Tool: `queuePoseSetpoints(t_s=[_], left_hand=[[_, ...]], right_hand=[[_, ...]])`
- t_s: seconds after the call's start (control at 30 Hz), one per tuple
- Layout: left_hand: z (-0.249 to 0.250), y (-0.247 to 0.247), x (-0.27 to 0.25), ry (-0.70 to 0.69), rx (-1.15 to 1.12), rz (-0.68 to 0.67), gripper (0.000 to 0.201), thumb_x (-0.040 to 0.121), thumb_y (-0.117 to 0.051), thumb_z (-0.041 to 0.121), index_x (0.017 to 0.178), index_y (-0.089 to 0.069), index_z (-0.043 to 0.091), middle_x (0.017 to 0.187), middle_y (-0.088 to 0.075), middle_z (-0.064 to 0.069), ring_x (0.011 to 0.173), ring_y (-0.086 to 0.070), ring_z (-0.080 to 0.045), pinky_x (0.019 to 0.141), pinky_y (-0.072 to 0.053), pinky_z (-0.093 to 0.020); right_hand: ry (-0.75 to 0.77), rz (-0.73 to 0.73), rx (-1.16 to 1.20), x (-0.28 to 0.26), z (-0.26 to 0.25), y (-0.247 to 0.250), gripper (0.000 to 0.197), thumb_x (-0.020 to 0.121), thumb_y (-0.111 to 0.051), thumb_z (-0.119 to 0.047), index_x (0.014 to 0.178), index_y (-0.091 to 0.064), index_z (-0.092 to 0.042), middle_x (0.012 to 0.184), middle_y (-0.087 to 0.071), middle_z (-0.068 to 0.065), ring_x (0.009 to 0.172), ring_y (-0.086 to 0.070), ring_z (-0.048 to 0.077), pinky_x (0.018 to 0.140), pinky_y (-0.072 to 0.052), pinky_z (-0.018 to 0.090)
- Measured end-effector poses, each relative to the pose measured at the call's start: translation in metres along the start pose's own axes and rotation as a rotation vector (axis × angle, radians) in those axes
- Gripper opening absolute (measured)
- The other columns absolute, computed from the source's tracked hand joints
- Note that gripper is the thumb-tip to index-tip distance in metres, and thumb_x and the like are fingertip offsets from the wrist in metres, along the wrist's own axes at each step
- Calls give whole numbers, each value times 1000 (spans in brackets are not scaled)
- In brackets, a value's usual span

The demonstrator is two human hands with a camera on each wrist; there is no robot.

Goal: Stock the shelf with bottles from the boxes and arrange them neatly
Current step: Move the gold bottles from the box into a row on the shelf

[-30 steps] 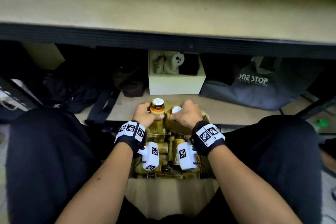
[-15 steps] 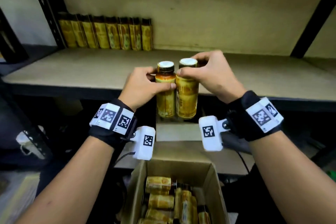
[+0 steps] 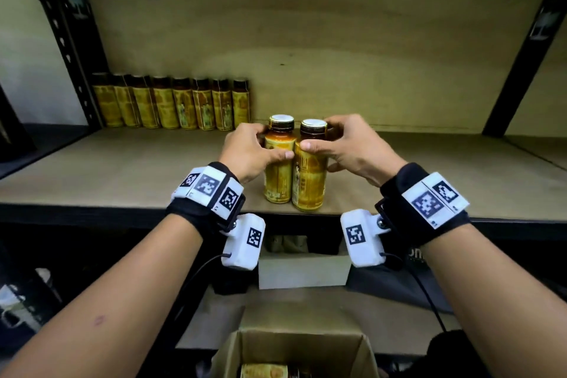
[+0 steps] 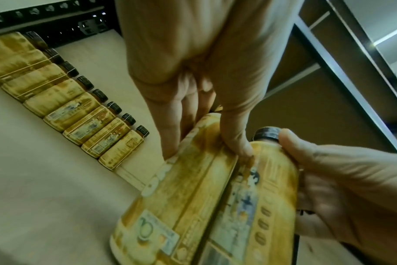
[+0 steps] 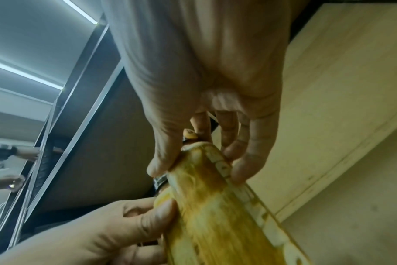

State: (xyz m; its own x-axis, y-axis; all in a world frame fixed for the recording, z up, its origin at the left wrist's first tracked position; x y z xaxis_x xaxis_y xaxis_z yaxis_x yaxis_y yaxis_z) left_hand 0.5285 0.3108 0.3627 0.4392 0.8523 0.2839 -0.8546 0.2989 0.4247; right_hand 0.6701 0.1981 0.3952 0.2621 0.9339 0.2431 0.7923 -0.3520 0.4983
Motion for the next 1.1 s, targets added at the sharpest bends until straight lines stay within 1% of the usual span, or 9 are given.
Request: queuePoseSetpoints(t_s=[0.07,0.1,0.2,0.27,0.4,0.53,0.7,0.83,1.1], left_hand=[[-5,-6,17,42,0,-65,108,31,-85,63,126,-58,17,111,-71,0,105,-65,-19,93,-53,-45],[-7,-10,27,64,22,-90,106,33,-85,61,126,-57,18,111,-71,0,104,-66,-20,92,-53,-47],[-14,-14,61,102,135,-81,79,55,-89,42,123,-57,18,110,-70,-4,99,-67,-24,87,-55,-46],[-18,-11,84,113,216,-23,71,61,-88,38,121,-58,15,111,-69,-6,98,-67,-26,84,-57,-44],[-28,-8,132,112,499,6,60,71,-81,43,118,-60,12,116,-66,-9,104,-63,-30,86,-52,-34],[-35,-6,178,93,618,2,53,74,-78,43,116,-61,14,119,-65,-10,109,-61,-31,77,-43,-29],[-54,0,233,181,629,1,72,74,-77,46,129,-47,10,129,-57,-12,117,-55,-35,93,-49,-40],[-62,3,266,256,659,-5,97,77,-76,45,146,-22,4,145,-39,-20,130,-43,-37,99,-43,-41],[-63,-1,303,167,721,-21,85,78,-76,42,140,-36,1,137,-49,-17,125,-50,-34,97,-45,-38]], right_hand=[[-19,-35,-40,14,3,0,34,80,-77,-28,110,-65,-15,100,-72,3,91,-70,16,71,-62,37],[-40,-39,-44,23,6,-1,38,80,-78,-28,112,-64,-14,102,-72,3,92,-69,16,72,-62,37],[-108,12,-81,64,23,-3,53,76,-81,-32,120,-61,-10,106,-71,5,95,-69,20,76,-61,40],[-125,64,-142,94,32,-3,63,70,-85,-39,120,-61,-10,108,-70,6,96,-69,24,78,-60,44],[-137,97,-314,154,41,-9,48,76,-82,-38,109,-63,-9,105,-70,8,94,-67,25,83,-58,39],[-151,90,-406,209,52,-19,51,78,-78,-40,113,-60,-7,113,-67,13,102,-65,30,83,-54,35],[-158,93,-380,266,65,-29,57,84,-74,-36,125,-52,-3,127,-59,19,117,-56,37,92,-50,39],[-162,89,-356,301,71,-35,58,88,-71,-33,131,-48,-3,133,-54,20,121,-53,38,94,-47,39],[-196,101,-331,343,78,-30,58,90,-69,-28,134,-47,1,136,-51,23,125,-49,42,102,-44,45]])
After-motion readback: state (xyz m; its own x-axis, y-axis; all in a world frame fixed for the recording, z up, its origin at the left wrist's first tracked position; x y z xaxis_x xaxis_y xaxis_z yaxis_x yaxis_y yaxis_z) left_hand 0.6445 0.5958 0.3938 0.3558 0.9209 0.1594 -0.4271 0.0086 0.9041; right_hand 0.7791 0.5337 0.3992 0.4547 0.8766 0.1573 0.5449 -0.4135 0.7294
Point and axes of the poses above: each hand's wrist, its own x-axis towards the middle knuckle, its own y-axis out of the back of the hand, z = x × y, the point moved 9 cm from there along x, towards the middle knuckle
